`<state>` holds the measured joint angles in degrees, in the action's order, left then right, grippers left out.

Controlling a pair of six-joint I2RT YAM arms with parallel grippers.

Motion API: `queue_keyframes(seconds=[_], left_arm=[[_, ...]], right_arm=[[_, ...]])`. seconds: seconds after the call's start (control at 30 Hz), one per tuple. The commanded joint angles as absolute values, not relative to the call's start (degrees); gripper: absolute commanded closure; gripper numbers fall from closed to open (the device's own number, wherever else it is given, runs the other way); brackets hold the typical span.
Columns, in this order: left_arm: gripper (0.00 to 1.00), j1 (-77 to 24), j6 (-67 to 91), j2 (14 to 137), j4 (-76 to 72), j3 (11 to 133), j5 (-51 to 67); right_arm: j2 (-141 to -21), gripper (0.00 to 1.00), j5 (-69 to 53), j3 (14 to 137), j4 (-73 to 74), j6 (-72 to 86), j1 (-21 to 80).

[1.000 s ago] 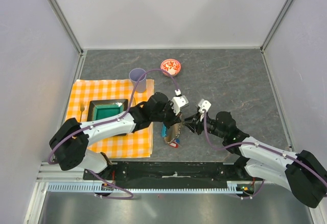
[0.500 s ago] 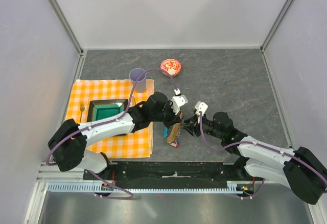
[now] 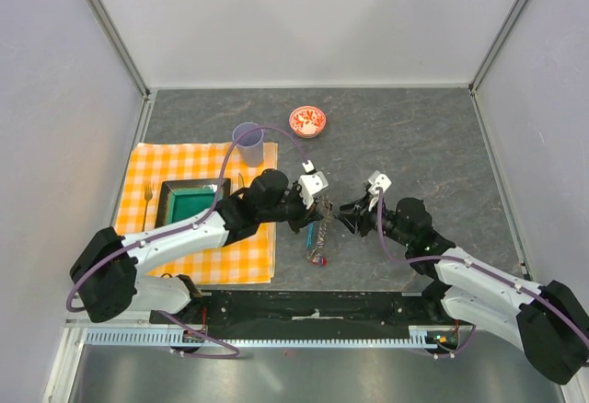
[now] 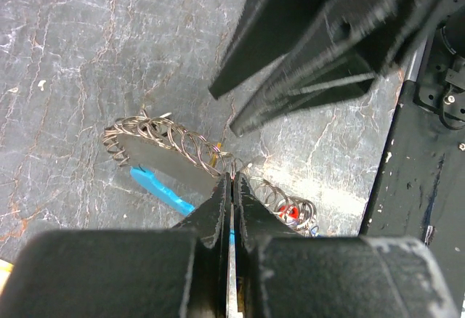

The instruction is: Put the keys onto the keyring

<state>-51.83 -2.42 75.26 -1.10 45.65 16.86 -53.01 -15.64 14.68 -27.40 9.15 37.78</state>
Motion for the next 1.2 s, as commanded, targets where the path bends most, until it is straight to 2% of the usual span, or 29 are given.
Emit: queue_keyframes(seconds=[0.0, 0.3, 0.57, 0.67, 0.8, 1.0, 1.17], left_arm=[[0.98, -51.33, -2.37, 71.28, -10.53, 42.9, 19.59], [0.98, -51.24, -2.02, 71.28, -11.86, 42.36, 20.13], [0.98, -51.06, -1.49, 69.79, -15.28, 41.13, 22.06], [0.98, -51.07, -1.58, 68.91, -17.22, 39.82, 22.94], [0.98, -50.98, -1.76, 66.54, -21.16, 36.66, 23.64], [0.98, -50.8, -1.93, 66.35, -28.9, 33.58, 27.5], [0.98, -50.8, -1.84, 68.9, -34.97, 32.96, 31.37]], right_arm=[[-53.43, 0.61, -24.6, 14.85, -33.56, 15.55, 33.23], [-54.84, 0.61, -33.13, 15.64, -36.74, 19.25, 32.52], [-57.48, 0.63, -32.96, 15.38, -37.88, 19.6, 32.52], [-58.62, 0.67, -32.43, 15.21, -38.41, 19.77, 32.43], [-59.85, 0.82, -32.61, 14.85, -39.37, 20.3, 31.99], [-60.82, 0.99, -38.13, 15.55, -42.27, 21.97, 31.9], [-62.93, 1.0, -43.33, 16.96, -44.47, 23.29, 31.82]])
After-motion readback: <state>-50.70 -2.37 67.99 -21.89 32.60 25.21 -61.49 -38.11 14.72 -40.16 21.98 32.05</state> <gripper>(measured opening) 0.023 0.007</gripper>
